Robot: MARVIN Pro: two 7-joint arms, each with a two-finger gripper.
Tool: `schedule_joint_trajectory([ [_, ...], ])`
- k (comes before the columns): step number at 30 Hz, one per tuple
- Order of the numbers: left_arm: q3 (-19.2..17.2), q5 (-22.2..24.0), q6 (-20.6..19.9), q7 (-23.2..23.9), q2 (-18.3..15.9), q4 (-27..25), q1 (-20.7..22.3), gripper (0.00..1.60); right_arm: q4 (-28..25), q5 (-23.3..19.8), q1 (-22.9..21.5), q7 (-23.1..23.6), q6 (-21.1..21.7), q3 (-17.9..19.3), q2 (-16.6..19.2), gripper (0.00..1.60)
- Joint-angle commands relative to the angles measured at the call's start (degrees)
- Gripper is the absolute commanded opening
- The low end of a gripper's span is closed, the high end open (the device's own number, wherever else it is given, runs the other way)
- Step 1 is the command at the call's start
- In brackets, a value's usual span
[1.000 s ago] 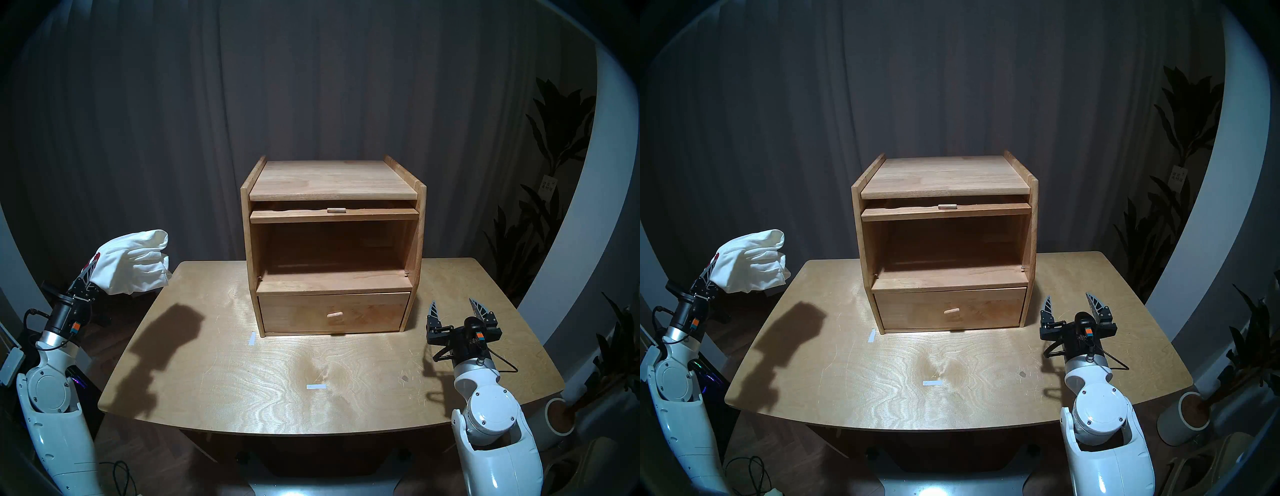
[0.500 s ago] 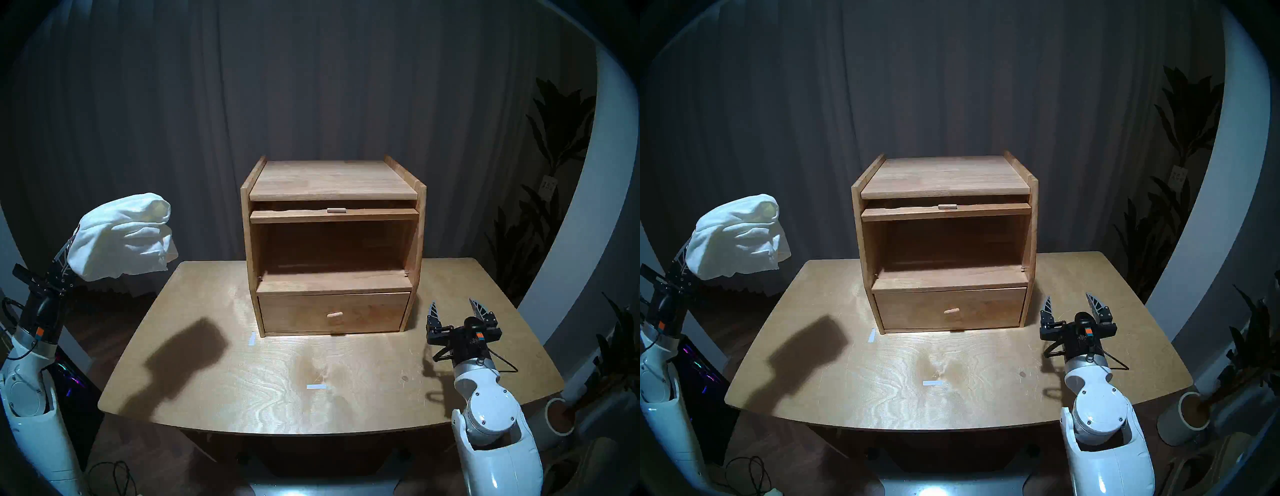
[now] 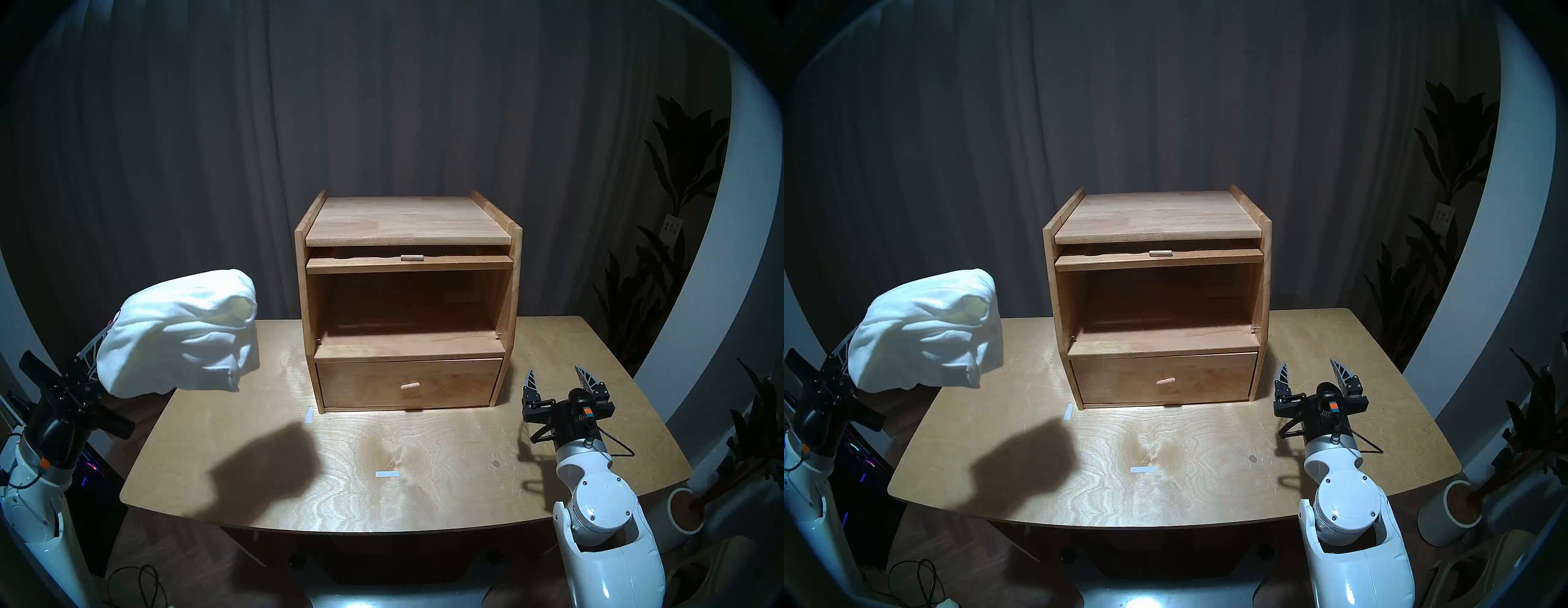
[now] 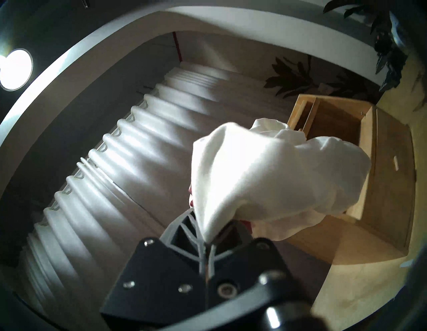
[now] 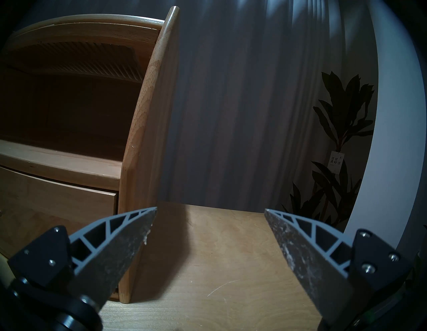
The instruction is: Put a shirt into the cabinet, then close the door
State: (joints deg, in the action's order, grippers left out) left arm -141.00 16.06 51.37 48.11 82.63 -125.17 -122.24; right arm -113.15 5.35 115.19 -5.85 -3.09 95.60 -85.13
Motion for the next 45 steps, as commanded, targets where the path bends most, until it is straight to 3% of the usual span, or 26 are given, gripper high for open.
schedule_joint_trajectory([
  [1,-1.67,8.8,2.32,3.72,3.24,-6.84,-6.76,0.0,-1.29,0.07,-0.21,0.06,-0.33,-0.08,0.1,1.6],
  [4,0.42,10.77,3.49,6.68,5.96,-9.97,-9.59,0.0,-1.36,0.07,-0.16,0.07,-0.33,-0.08,0.11,1.6],
  [6,1.9,10.37,3.63,7.74,6.57,-9.67,-9.2,0.0,-1.39,0.08,-0.15,0.07,-0.33,-0.08,0.11,1.6],
  [7,5.44,9.27,3.63,6.7,7.35,-11.49,-10.84,0.0,-1.38,0.07,-0.15,0.07,-0.33,-0.09,0.12,1.6],
  [11,11.13,4.13,3.63,6.72,8.94,-14.4,-10.26,0.0,-1.25,0.07,-0.23,0.05,-0.33,-0.09,0.11,1.6],
  [12,10.1,3.83,3.63,7.03,9.25,-14.73,-10.04,0.0,-1.21,0.06,-0.25,0.05,-0.33,-0.08,0.11,1.6],
  [15,14.8,1.29,3.63,5.83,10.83,-14.83,-9.59,0.0,-1.16,0.06,-0.27,0.04,-0.32,-0.08,0.1,1.6],
  [16,13.89,0.58,3.63,5.95,11.17,-14.83,-9.51,0.0,-1.14,0.06,-0.28,0.04,-0.32,-0.08,0.1,1.6],
  [17,15.95,-0.78,3.63,5.68,11.61,-14.83,-9.42,0.0,-1.11,0.05,-0.3,0.03,-0.31,-0.08,0.1,1.6],
  [19,16.53,-1.55,3.63,5.58,11.96,-14.83,-9.29,0.0,-1.08,0.05,-0.31,0.03,-0.31,-0.08,0.1,1.6],
  [22,21.72,-5.95,3.63,4.87,13.58,-14.83,-8.44,0.0,-0.97,0.04,-0.36,0.02,-0.3,-0.08,0.09,1.6],
  [23,20.32,-6.28,3.63,4.71,13.84,-14.83,-7.9,0.0,-0.93,0.04,-0.38,0.01,-0.3,-0.08,0.09,1.6],
  [24,22.91,-7.69,3.63,4.5,14.2,-14.83,-7.6,0.0,-0.9,0.04,-0.39,0.01,-0.3,-0.08,0.09,1.6],
  [34,32.85,-17.68,3.63,3.69,17.07,-14.83,-4.31,0.0,-0.53,0.02,-0.52,-0.03,-0.29,-0.07,0.08,1.6],
  [36,32.57,-18.19,3.63,3.54,16.52,-14.83,-4.37,0.0,-0.49,0.02,-0.53,-0.03,-0.29,-0.07,0.08,1.6],
  [37,35.83,-20.37,3.63,3.2,16.48,-14.58,-3.97,0.0,-0.43,0.02,-0.56,-0.03,-0.29,-0.07,0.08,1.6],
  [41,37.53,-22.7,3.63,2.65,15.56,-14.02,-3.59,0.0,-0.33,0.01,-0.6,-0.04,-0.29,-0.07,0.08,1.6],
  [42,39.63,-24.45,3.63,2.27,15.24,-13.34,-3.06,0.0,-0.25,0.01,-0.63,-0.05,-0.29,-0.07,0.08,1.6],
  [45,41.58,-26.82,3.63,1.77,14.64,-12.4,-2.21,0.0,-0.13,0.01,-0.67,-0.06,-0.29,-0.07,0.08,1.6],
])
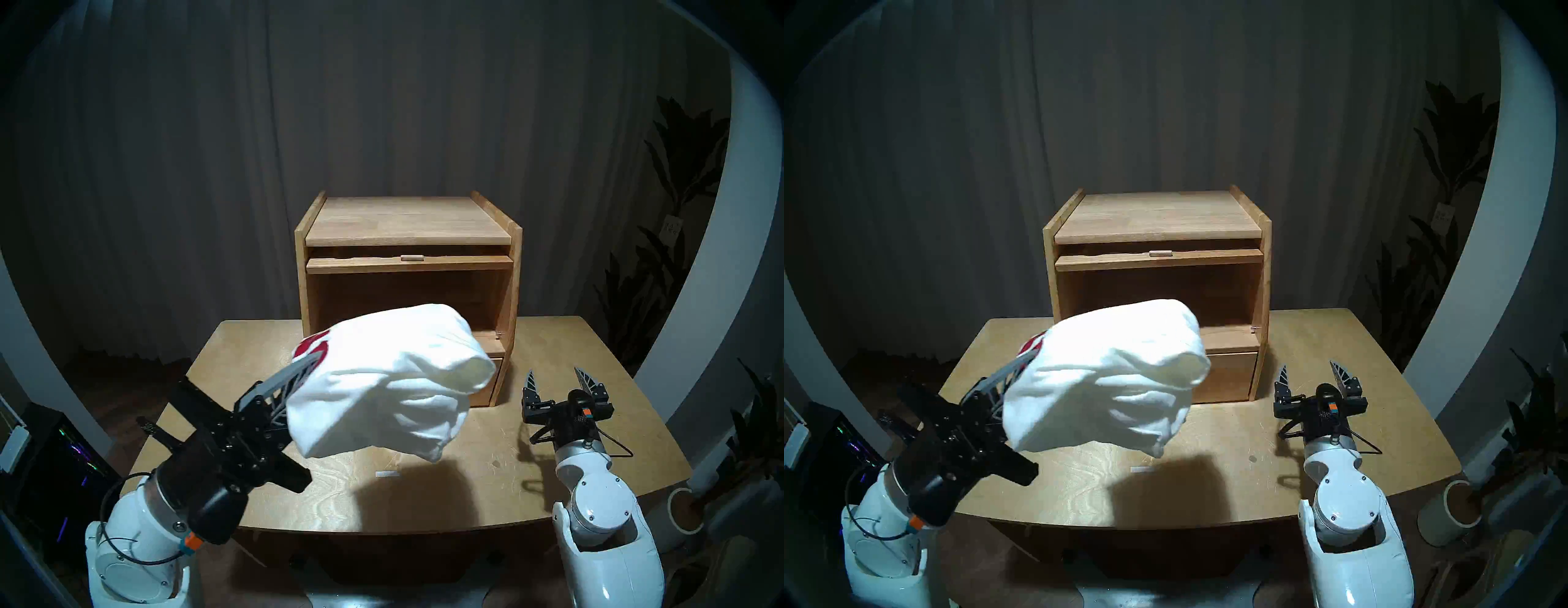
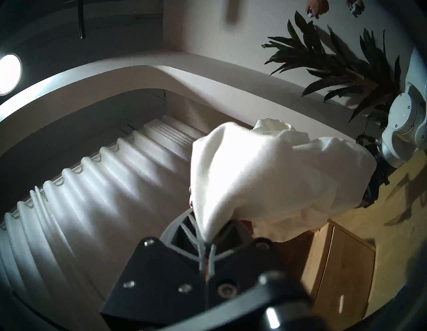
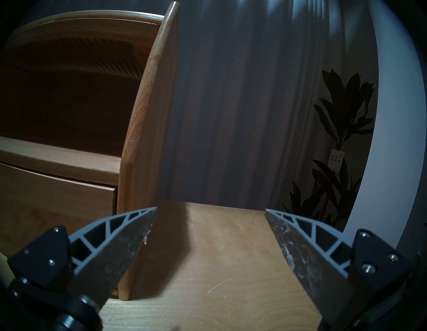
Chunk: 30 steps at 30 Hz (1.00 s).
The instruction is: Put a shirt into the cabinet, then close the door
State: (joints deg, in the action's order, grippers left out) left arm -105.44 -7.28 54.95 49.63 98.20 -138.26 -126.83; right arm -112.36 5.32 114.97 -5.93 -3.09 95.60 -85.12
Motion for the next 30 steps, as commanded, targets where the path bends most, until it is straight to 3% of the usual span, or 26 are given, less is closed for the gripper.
schedule_joint_trajectory([
  [1,6.56,-4.08,-0.07,0.09,-1.35,1.0,2.63,0.0,-0.89,0.04,-0.45,0.01,-0.29,-0.06,0.07,1.6],
  [8,9.59,-9.15,-1.52,-1.29,-2.96,4.0,7.07,0.0,-0.47,0.02,-0.54,-0.01,-0.25,-0.05,0.07,1.6],
  [30,6.57,-19.52,-9.62,-4.1,-3.77,12.18,18.15,0.0,1.38,-0.03,-0.68,-0.09,-0.19,-0.02,0.05,1.6],
])
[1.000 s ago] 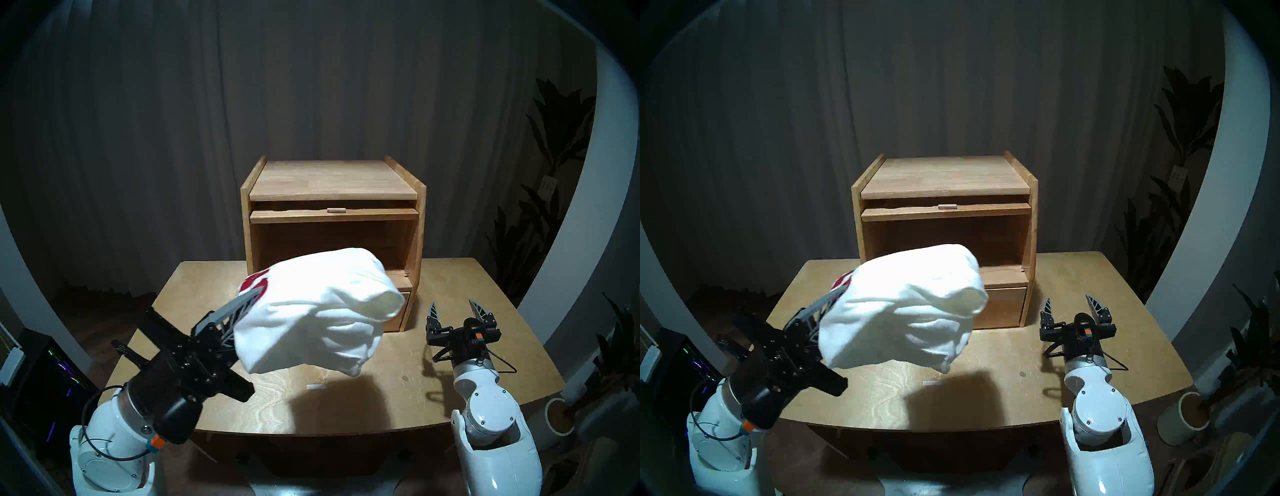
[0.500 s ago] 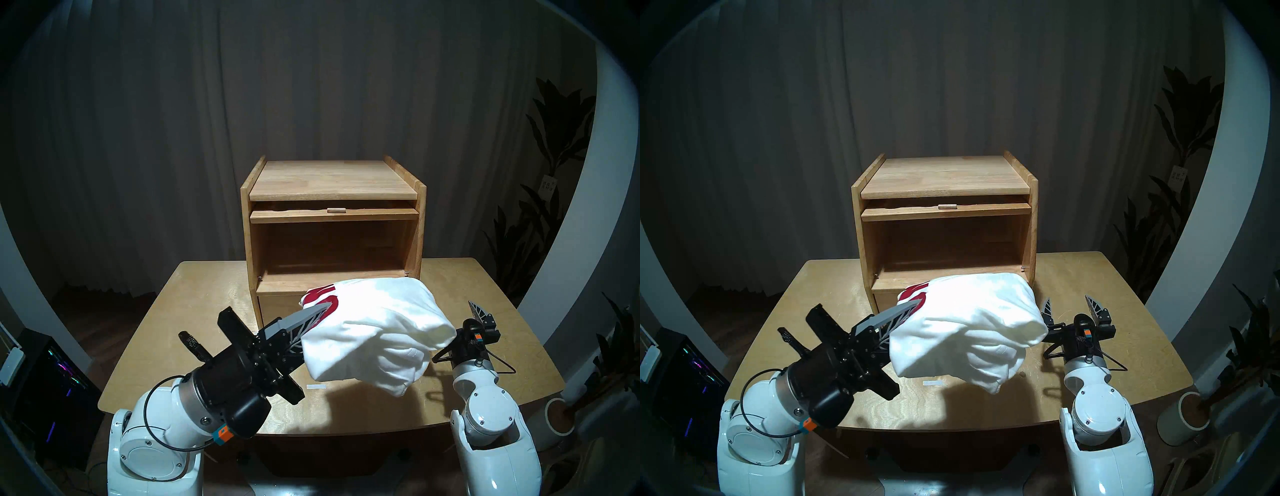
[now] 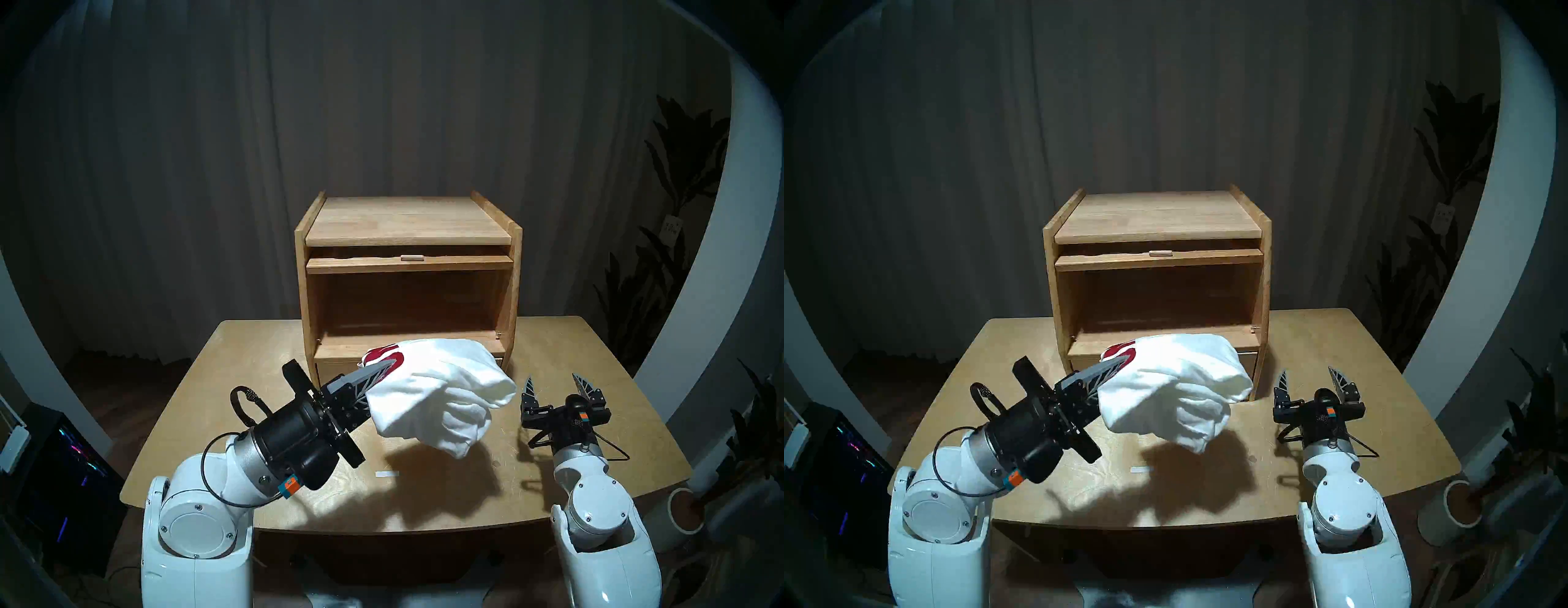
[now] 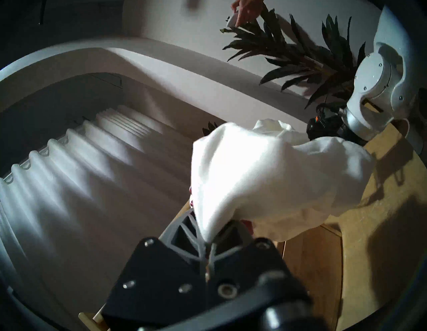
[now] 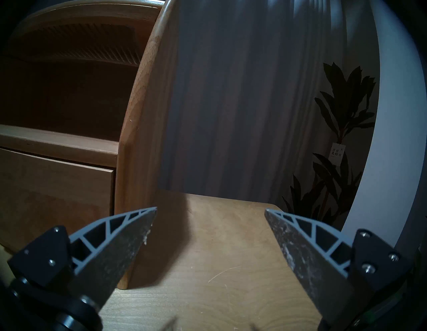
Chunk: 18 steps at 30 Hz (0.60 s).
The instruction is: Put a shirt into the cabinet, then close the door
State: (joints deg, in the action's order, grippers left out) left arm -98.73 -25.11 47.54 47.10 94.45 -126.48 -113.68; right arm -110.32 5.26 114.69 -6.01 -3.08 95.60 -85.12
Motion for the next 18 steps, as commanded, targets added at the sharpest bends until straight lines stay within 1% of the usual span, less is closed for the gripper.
schedule_joint_trajectory([
  [1,-0.26,-2.22,-2.72,-1.68,-0.13,0.79,5.51,0.0,-0.58,0.02,-0.43,0.0,-0.2,-0.03,0.05,1.6],
  [8,-0.46,-5.64,-6.29,-2.6,-0.87,2.83,9.37,0.0,-0.16,0.01,-0.58,-0.03,-0.24,-0.03,0.06,1.6],
  [9,-0.21,-7.17,-7.92,-2.98,-1.23,3.5,11.01,0.0,-0.03,0.0,-0.65,-0.04,-0.25,-0.03,0.07,1.6],
  [13,0.21,-8.73,-9.58,-3.37,-1.57,4.04,12.5,0.0,0.09,0.0,-0.72,-0.05,-0.27,-0.03,0.07,1.6],
  [17,1.05,-10.86,-11.85,-3.92,-1.98,4.61,14.95,0.0,0.22,-0.01,-0.84,-0.06,-0.29,-0.04,0.07,1.6],
  [18,1.56,-12.04,-13.1,-4.21,-2.19,4.95,16.19,0.0,0.28,-0.01,-0.91,-0.07,-0.3,-0.04,0.08,1.6],
])
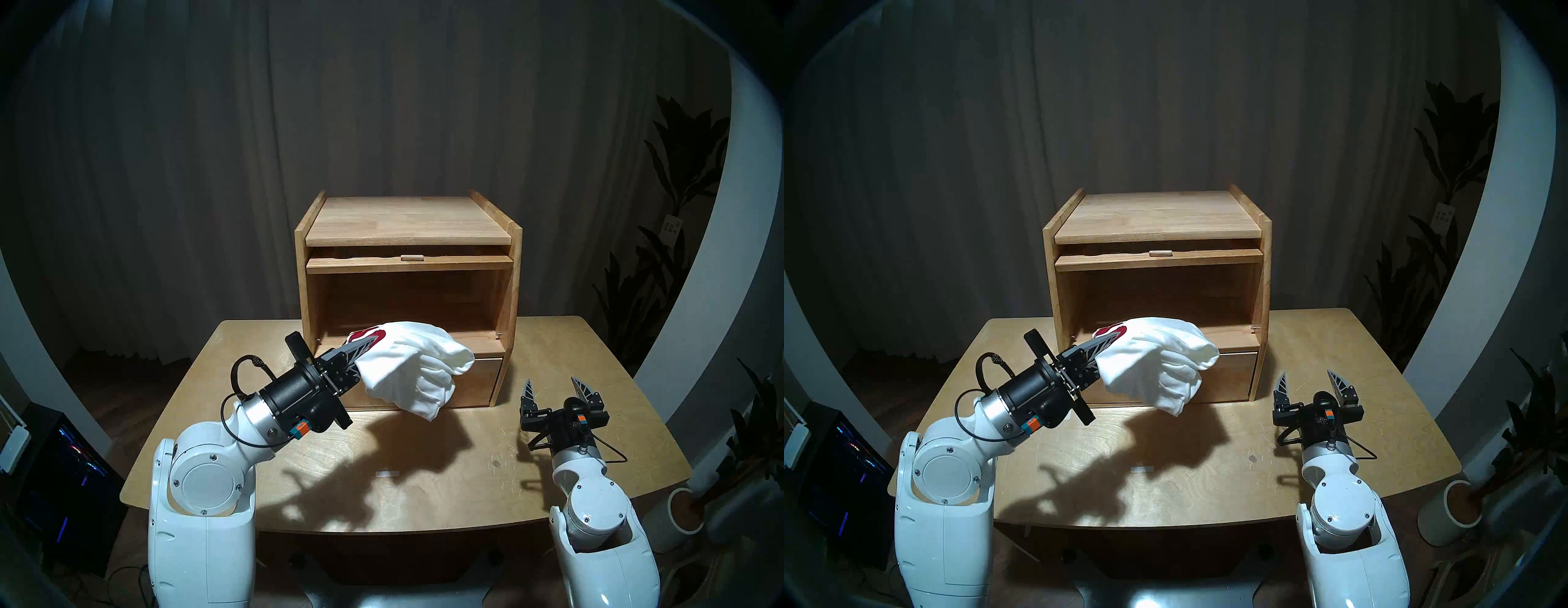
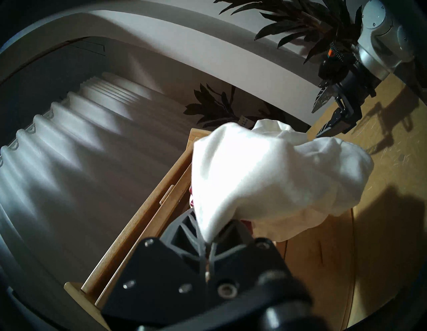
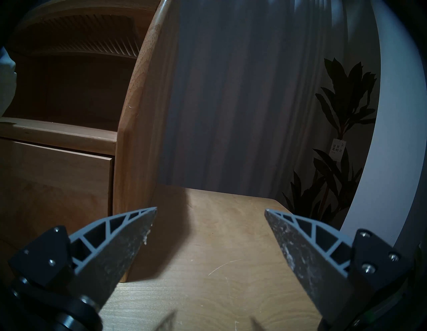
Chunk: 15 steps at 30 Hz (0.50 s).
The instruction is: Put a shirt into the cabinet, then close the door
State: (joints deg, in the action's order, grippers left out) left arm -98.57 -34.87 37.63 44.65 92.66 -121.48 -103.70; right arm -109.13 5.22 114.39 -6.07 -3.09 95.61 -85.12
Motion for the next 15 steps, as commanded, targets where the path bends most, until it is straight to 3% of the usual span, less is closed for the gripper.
schedule_joint_trajectory([
  [1,1.4,-2.29,-3.19,-1.76,-0.4,-0.05,6.22,0.0,-0.91,0.03,-0.61,0.0,-0.3,-0.04,0.08,1.6],
  [10,3.28,-8.02,-8.64,-3.44,-0.69,1.59,12.06,0.0,-0.62,0.02,-0.87,-0.05,-0.33,-0.05,0.08,1.6],
  [12,3.44,-8.23,-9.04,-3.66,-1.04,1.41,10.89,0.0,-0.65,0.02,-0.9,-0.05,-0.34,-0.05,0.08,1.6],
  [15,4.62,-10.27,-10.89,-3.8,-0.97,2.29,13.83,0.0,-0.72,0.02,-1.05,-0.06,-0.39,-0.06,0.09,1.6],
])
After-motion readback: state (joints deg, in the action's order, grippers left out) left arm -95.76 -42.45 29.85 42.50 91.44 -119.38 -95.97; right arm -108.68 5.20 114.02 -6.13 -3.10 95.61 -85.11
